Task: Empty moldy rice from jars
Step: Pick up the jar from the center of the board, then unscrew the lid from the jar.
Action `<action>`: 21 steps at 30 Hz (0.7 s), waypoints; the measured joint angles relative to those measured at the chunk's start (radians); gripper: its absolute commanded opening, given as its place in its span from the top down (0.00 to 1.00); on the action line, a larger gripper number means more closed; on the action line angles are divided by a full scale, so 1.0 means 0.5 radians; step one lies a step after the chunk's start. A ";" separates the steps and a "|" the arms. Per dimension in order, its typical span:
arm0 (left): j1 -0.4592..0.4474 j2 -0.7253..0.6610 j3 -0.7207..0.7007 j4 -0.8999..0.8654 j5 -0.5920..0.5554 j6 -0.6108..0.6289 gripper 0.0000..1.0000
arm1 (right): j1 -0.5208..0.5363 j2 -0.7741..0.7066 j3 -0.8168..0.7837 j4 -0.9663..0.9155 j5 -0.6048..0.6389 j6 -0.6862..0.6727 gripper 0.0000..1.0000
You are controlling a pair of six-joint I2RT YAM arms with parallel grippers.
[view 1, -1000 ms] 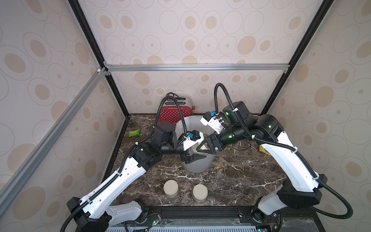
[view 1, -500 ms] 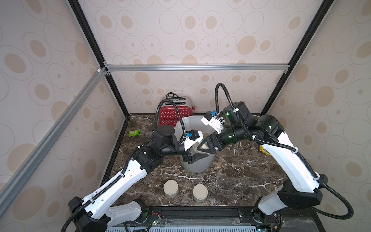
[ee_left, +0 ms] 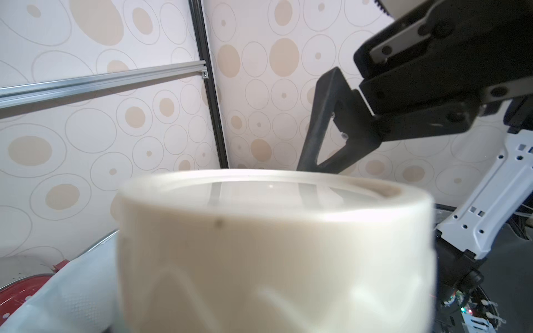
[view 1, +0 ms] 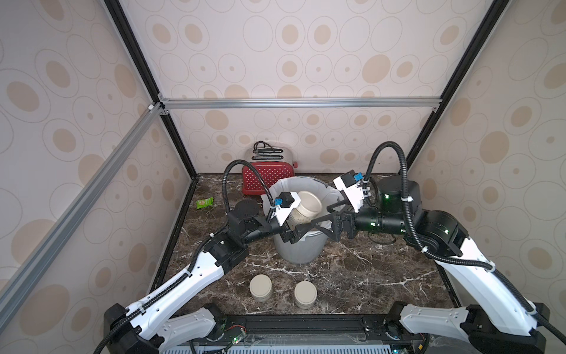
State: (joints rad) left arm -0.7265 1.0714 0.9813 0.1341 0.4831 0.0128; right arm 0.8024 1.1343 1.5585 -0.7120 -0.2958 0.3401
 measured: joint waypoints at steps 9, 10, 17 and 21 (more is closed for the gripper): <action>0.000 0.003 -0.004 0.127 0.001 -0.084 0.61 | 0.000 0.032 -0.184 0.434 0.040 0.040 0.01; 0.000 0.005 -0.004 0.137 0.003 -0.089 0.61 | 0.000 0.043 -0.196 0.470 0.045 0.045 0.01; 0.000 0.019 -0.004 0.158 0.009 -0.114 0.61 | 0.003 0.069 -0.234 0.671 0.072 0.081 0.03; 0.000 0.034 -0.004 0.175 0.011 -0.120 0.61 | 0.005 0.091 -0.234 0.742 0.080 0.084 0.09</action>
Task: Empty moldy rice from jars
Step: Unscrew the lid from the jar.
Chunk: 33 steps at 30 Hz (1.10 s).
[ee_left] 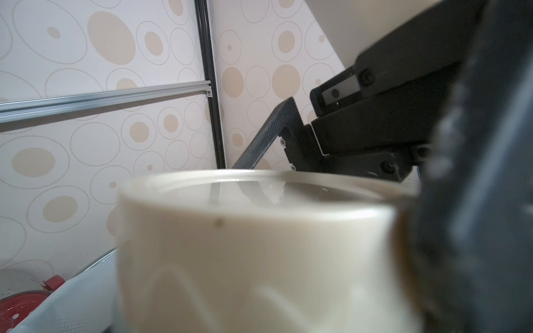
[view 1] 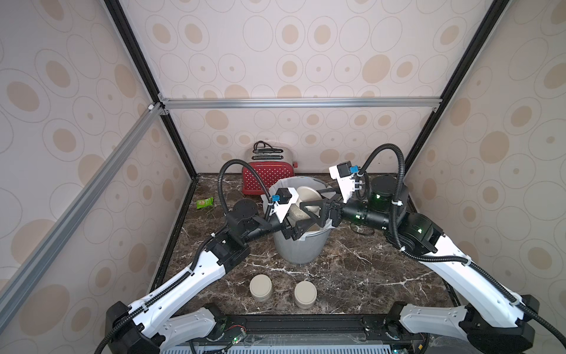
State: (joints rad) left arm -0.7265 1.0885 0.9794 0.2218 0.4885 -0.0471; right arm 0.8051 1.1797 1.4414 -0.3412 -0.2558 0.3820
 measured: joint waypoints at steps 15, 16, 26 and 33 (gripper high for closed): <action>0.004 0.049 0.011 0.014 0.008 -0.048 0.63 | 0.003 0.053 0.000 0.047 0.013 -0.021 0.44; 0.004 0.053 0.012 0.014 0.011 -0.053 0.64 | 0.002 0.053 0.000 0.044 0.012 -0.026 0.46; 0.019 0.067 0.088 -0.098 0.182 -0.201 0.67 | -0.064 0.051 0.022 0.011 -0.186 -0.121 0.52; 0.021 0.027 0.168 -0.148 0.465 -0.341 0.67 | -0.189 0.054 0.148 -0.085 -0.706 -0.256 0.51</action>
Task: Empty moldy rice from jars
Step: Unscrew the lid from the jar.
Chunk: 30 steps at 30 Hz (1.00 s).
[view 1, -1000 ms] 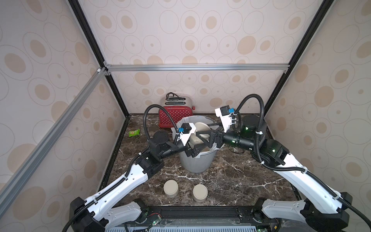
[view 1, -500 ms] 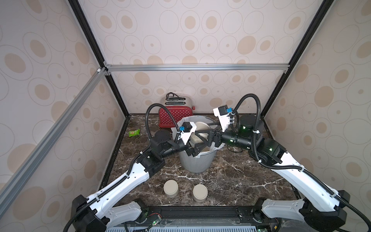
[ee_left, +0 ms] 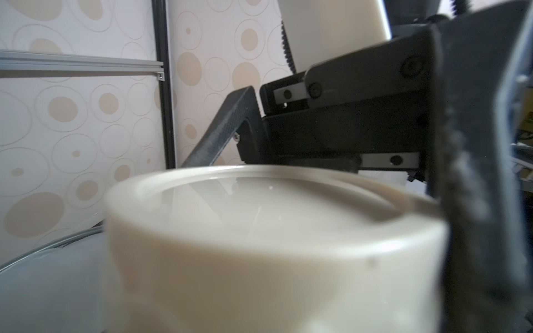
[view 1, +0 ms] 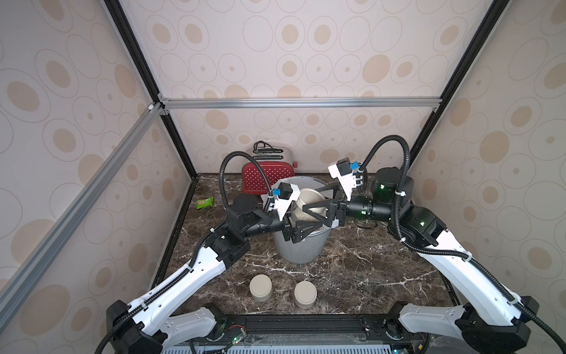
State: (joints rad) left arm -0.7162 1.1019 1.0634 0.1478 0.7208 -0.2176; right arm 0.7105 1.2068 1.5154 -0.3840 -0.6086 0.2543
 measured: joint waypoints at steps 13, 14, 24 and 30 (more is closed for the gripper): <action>-0.011 -0.085 0.079 -0.031 0.134 -0.051 0.67 | -0.124 0.222 0.390 -0.227 -0.667 -0.200 0.44; -0.011 -0.085 0.079 -0.028 0.131 -0.053 0.67 | -0.127 0.226 0.393 -0.227 -0.676 -0.205 0.43; -0.014 -0.111 0.036 0.021 0.109 -0.061 0.67 | -0.125 0.227 0.394 -0.231 -0.681 -0.226 0.13; -0.018 -0.157 -0.031 0.044 0.110 -0.056 0.66 | -0.109 0.206 0.378 -0.223 -0.719 -0.219 0.00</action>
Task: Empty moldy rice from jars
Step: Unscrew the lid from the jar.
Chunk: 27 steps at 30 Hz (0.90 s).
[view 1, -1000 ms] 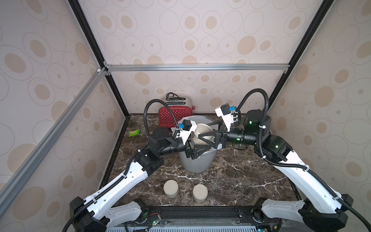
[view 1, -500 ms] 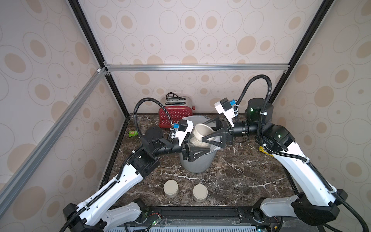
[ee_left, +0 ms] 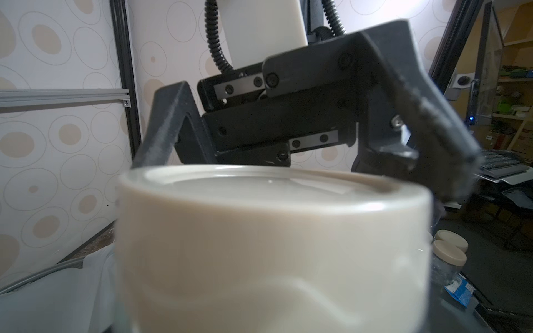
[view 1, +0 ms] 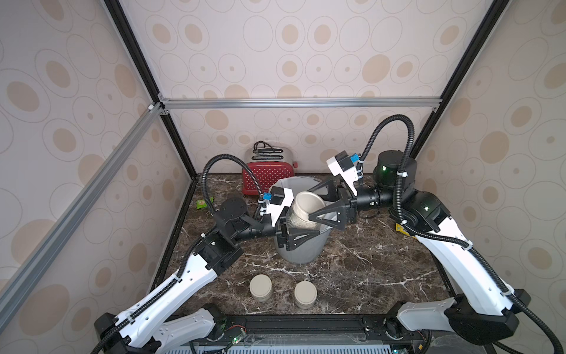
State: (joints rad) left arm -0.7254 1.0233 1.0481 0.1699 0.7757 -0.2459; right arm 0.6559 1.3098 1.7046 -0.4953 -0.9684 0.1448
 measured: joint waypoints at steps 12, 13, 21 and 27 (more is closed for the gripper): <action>-0.001 -0.060 -0.029 -0.086 -0.129 0.112 0.65 | 0.005 -0.093 -0.040 0.018 0.170 0.043 0.01; -0.001 -0.069 -0.029 -0.116 -0.155 0.141 0.65 | 0.008 -0.112 -0.041 0.015 0.220 0.060 0.01; -0.001 -0.098 -0.029 -0.318 -0.382 0.365 0.65 | 0.041 -0.213 -0.040 -0.061 0.735 0.304 0.01; -0.001 -0.063 -0.028 -0.406 -0.497 0.488 0.64 | 0.274 -0.211 -0.042 -0.205 1.178 0.415 0.01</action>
State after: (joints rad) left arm -0.7258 0.9920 1.0340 -0.0330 0.5270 -0.0017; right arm 0.7929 1.2041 1.6836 -0.5980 -0.3794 0.3523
